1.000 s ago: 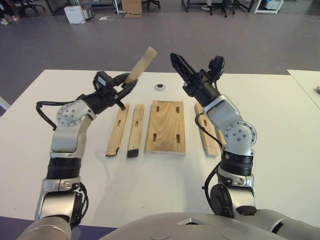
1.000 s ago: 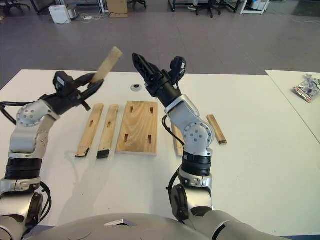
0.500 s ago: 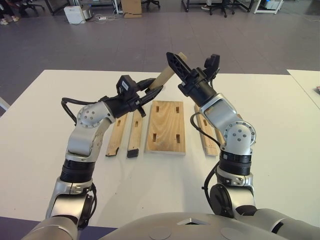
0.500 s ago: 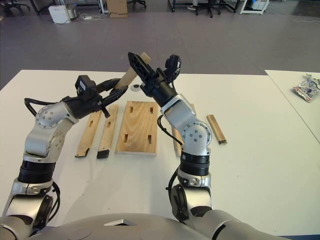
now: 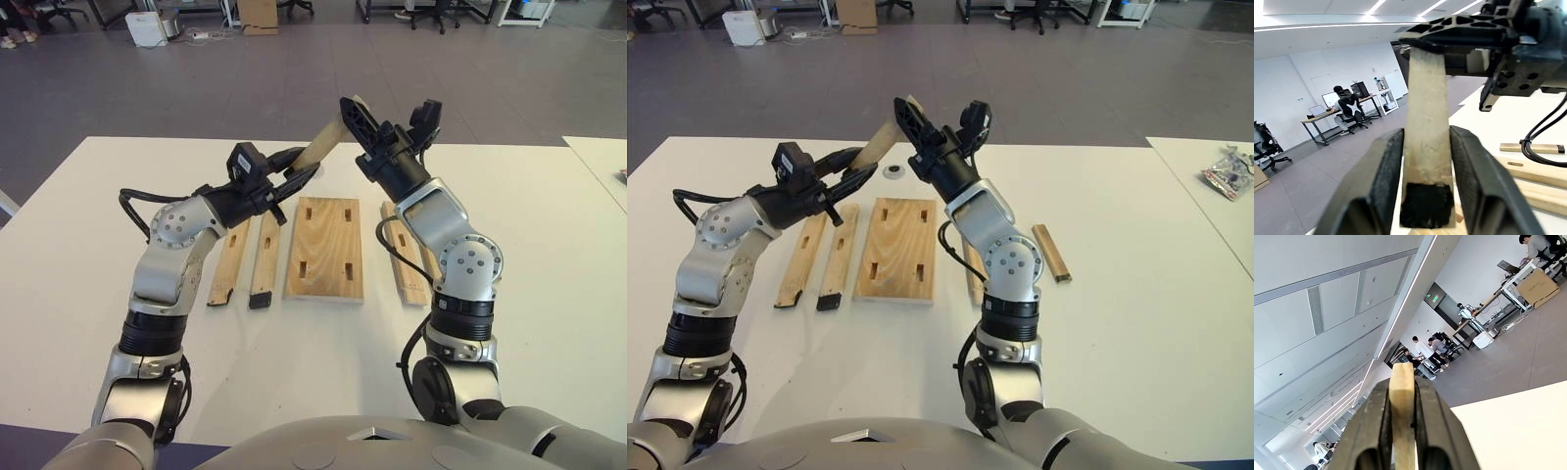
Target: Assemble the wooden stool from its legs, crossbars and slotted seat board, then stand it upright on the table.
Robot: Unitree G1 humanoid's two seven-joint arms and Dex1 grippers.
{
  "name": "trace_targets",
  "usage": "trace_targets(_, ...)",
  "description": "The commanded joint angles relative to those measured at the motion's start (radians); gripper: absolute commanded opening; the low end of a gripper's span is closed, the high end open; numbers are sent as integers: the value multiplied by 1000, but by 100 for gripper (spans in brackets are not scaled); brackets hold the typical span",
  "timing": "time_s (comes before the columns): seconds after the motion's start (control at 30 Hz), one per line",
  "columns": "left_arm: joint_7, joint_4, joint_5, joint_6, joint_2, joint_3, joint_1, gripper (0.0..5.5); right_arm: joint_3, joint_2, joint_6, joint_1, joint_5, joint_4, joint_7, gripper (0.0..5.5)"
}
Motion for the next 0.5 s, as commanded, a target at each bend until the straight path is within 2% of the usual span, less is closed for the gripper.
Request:
trace_targets(0.03,98,68,21,8,-2,84,20,231,-9,-83,-104,-37,-194,50,-41,42)
trace_targets(0.1,143,86,48,-6,11,126,79,232,-23,-159,-196,-9,-363,76,-71,42)
trace_targets(0.2,204,35,58,-14,-6,165,164,232,55,-253,-259,117,-577,14,-60,42)
trace_targets(0.33,326,-57,67,-17,-75,196,281,232,155,-232,-213,342,-689,-140,-106,42)
trace_targets(0.4,370,-94,73,-11,-103,192,326,232,187,-227,-170,391,-725,-169,-122,42)
trace_targets(0.5,424,-129,86,-26,-136,184,340,232,169,-222,-149,405,-759,-119,-135,42)
